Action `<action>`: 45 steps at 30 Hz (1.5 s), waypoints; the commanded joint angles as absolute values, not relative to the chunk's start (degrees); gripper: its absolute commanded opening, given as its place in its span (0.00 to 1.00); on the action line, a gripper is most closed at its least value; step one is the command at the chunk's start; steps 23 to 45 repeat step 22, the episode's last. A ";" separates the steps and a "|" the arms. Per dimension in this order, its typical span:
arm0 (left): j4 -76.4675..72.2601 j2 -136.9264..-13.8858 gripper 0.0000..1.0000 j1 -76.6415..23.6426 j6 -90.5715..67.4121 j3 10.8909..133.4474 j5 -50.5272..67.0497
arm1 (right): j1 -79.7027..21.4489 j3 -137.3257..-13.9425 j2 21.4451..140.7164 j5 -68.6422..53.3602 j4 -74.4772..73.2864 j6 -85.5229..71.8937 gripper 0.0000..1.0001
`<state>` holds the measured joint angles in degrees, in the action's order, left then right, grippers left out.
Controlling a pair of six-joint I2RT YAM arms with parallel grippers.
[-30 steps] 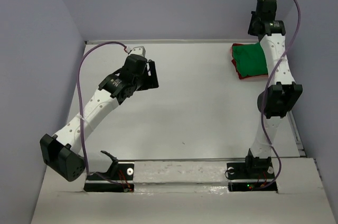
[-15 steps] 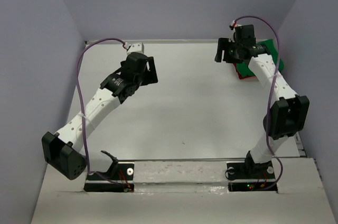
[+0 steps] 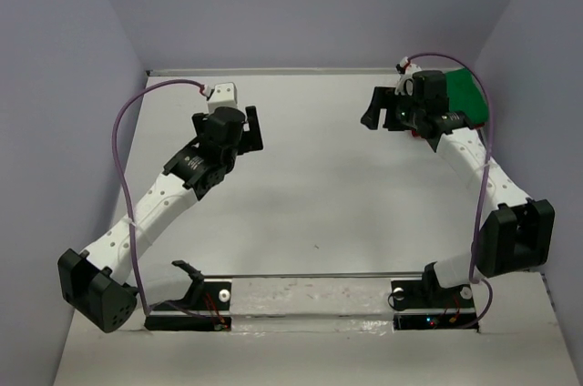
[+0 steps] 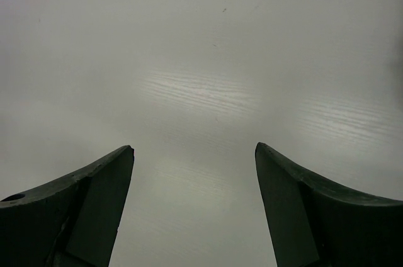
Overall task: Fold and stack the t-shirts
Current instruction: Neatly place the folded tshirt to the corner
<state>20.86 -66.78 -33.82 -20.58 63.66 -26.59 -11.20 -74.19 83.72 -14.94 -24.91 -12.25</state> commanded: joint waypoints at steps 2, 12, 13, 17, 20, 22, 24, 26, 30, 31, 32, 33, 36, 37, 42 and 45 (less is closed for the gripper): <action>15.30 -63.55 0.99 -34.28 -18.81 60.13 -30.06 | -13.70 -70.58 80.69 -13.63 -18.55 -11.43 0.84; 11.87 -60.99 0.99 -34.36 -19.60 57.48 -30.32 | -15.99 -69.26 81.91 -12.75 -19.24 -13.62 0.86; 11.78 -61.17 0.99 -34.37 -19.43 57.65 -29.89 | -16.52 -69.61 82.52 -11.53 -19.94 -13.71 0.86; 11.95 -62.40 0.99 -34.37 -18.99 58.88 -29.44 | -17.84 -69.00 82.71 -9.14 -20.39 -13.10 0.88; 11.95 -62.75 0.99 -34.28 -18.90 59.33 -29.09 | -19.50 -68.55 82.79 -6.77 -20.74 -12.66 0.88; 11.95 -62.75 0.99 -34.37 -18.90 59.24 -28.83 | -20.13 -68.29 82.53 -6.85 -20.74 -12.04 0.91; 11.95 -62.75 0.99 -34.37 -18.90 59.24 -28.83 | -20.13 -68.29 82.53 -6.85 -20.74 -12.04 0.91; 11.95 -62.75 0.99 -34.37 -18.90 59.24 -28.83 | -20.13 -68.29 82.53 -6.85 -20.74 -12.04 0.91; 11.95 -62.75 0.99 -34.37 -18.90 59.24 -28.83 | -20.13 -68.29 82.53 -6.85 -20.74 -12.04 0.91; 11.95 -62.75 0.99 -34.37 -18.90 59.24 -28.83 | -20.13 -68.29 82.53 -6.85 -20.74 -12.04 0.91; 11.95 -62.75 0.99 -34.37 -18.90 59.24 -28.83 | -20.13 -68.29 82.53 -6.85 -20.74 -12.04 0.91; 11.95 -62.75 0.99 -34.37 -18.90 59.24 -28.83 | -20.13 -68.29 82.53 -6.85 -20.74 -12.04 0.91; 11.95 -62.75 0.99 -34.37 -18.90 59.24 -28.83 | -20.13 -68.29 82.53 -6.85 -20.74 -12.04 0.91; 11.95 -62.75 0.99 -34.37 -18.90 59.24 -28.83 | -20.13 -68.29 82.53 -6.85 -20.74 -12.04 0.91; 11.95 -62.75 0.99 -34.37 -18.90 59.24 -28.83 | -20.13 -68.29 82.53 -6.85 -20.74 -12.04 0.91; 11.95 -62.75 0.99 -34.37 -18.90 59.24 -28.83 | -20.13 -68.29 82.53 -6.85 -20.74 -12.04 0.91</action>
